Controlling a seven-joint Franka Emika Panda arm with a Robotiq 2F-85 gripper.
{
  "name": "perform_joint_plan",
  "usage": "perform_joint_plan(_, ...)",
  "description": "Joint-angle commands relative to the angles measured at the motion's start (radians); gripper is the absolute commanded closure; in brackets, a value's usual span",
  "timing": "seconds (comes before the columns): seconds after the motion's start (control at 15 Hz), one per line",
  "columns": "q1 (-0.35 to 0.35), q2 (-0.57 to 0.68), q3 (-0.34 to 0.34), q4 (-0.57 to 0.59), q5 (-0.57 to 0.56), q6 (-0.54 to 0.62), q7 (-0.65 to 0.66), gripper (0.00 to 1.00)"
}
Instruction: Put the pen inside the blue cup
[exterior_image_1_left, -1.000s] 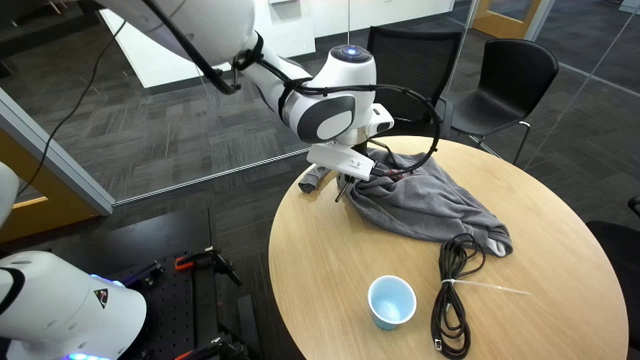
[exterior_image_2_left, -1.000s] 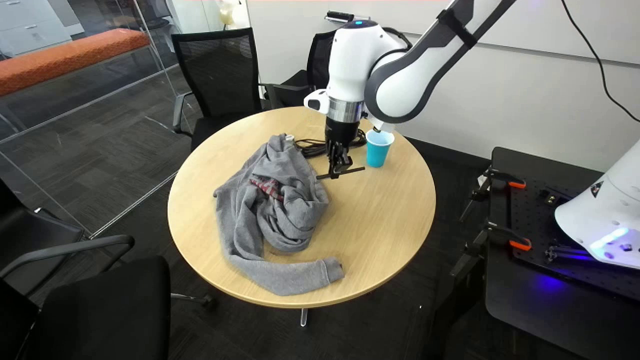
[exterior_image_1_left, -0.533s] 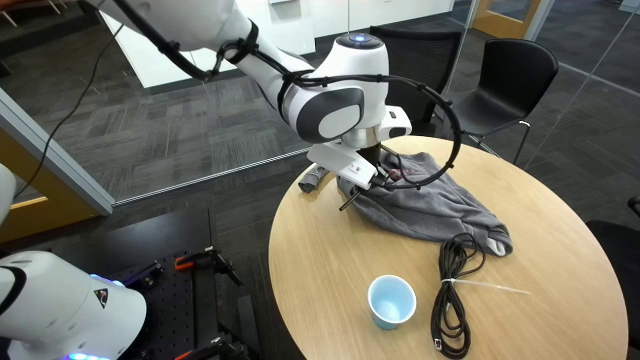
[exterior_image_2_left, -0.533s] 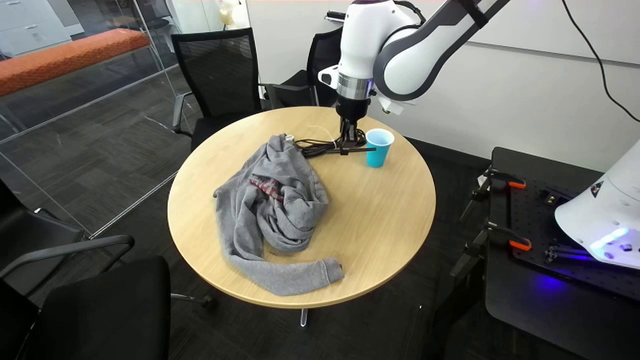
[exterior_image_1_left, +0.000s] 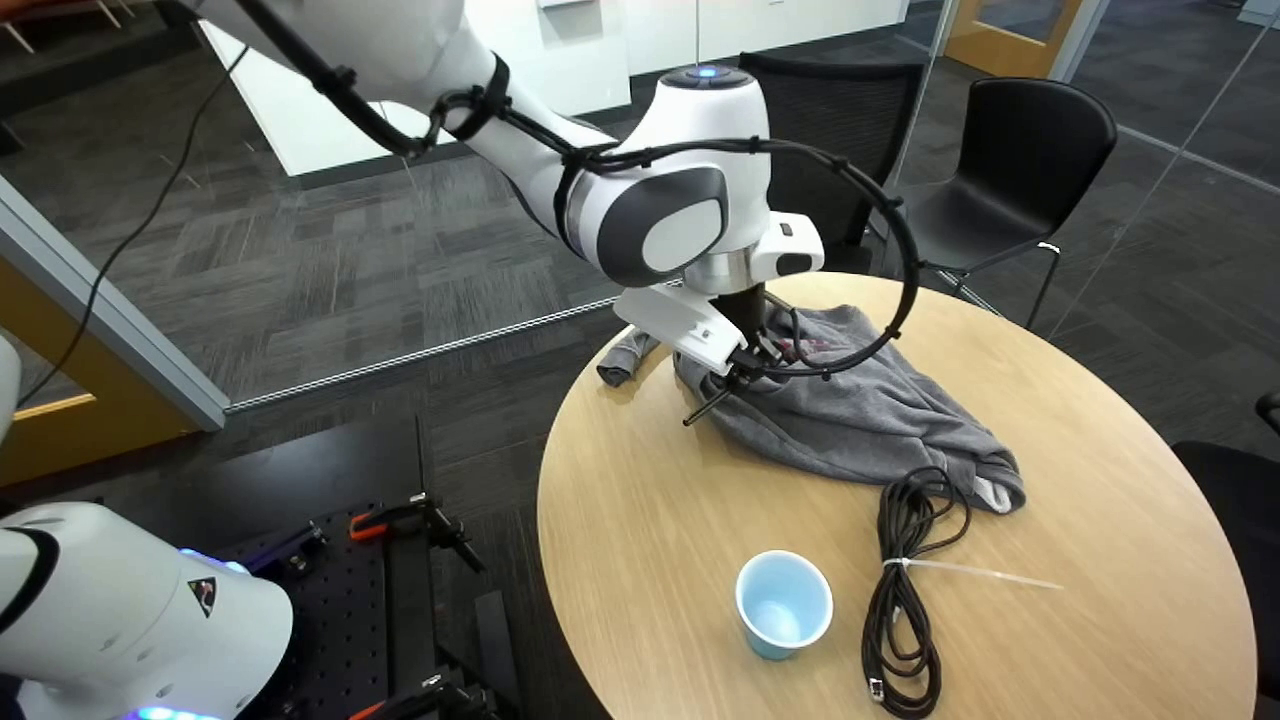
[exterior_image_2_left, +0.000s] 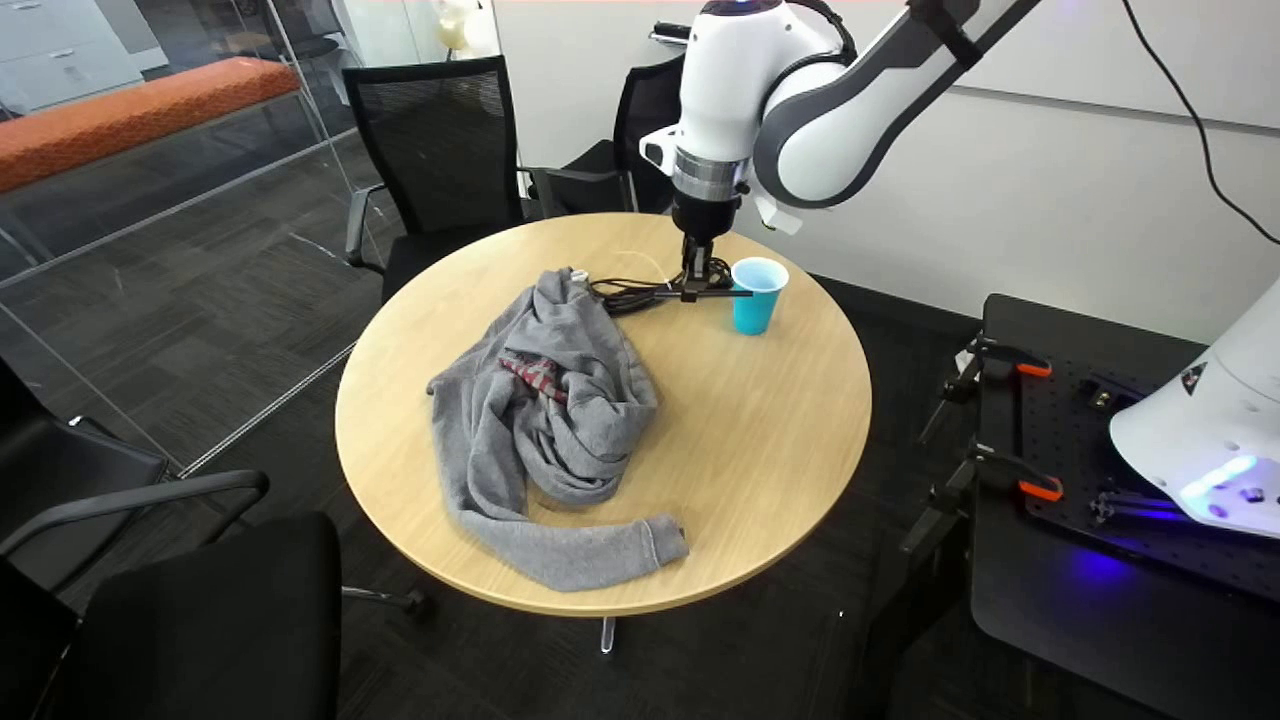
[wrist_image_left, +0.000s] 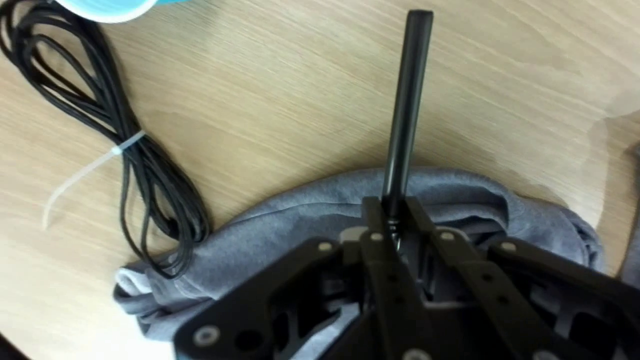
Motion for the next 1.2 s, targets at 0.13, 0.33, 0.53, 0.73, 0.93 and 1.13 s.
perform_joint_plan(0.13, 0.16, -0.022, -0.198, 0.034, -0.273, -0.032, 0.38, 0.97)
perform_joint_plan(0.33, 0.193, -0.019, -0.265, 0.05, -0.374, -0.042, 0.552, 0.97)
perform_joint_plan(0.53, 0.213, 0.002, -0.31, 0.078, -0.452, -0.062, 0.713, 0.97)
perform_joint_plan(0.73, 0.234, 0.022, -0.344, 0.102, -0.559, -0.098, 0.922, 0.97)
perform_joint_plan(0.93, 0.224, 0.037, -0.333, 0.121, -0.65, -0.166, 1.13, 0.97)
perform_joint_plan(1.13, 0.209, 0.055, -0.308, 0.145, -0.707, -0.267, 1.313, 0.97)
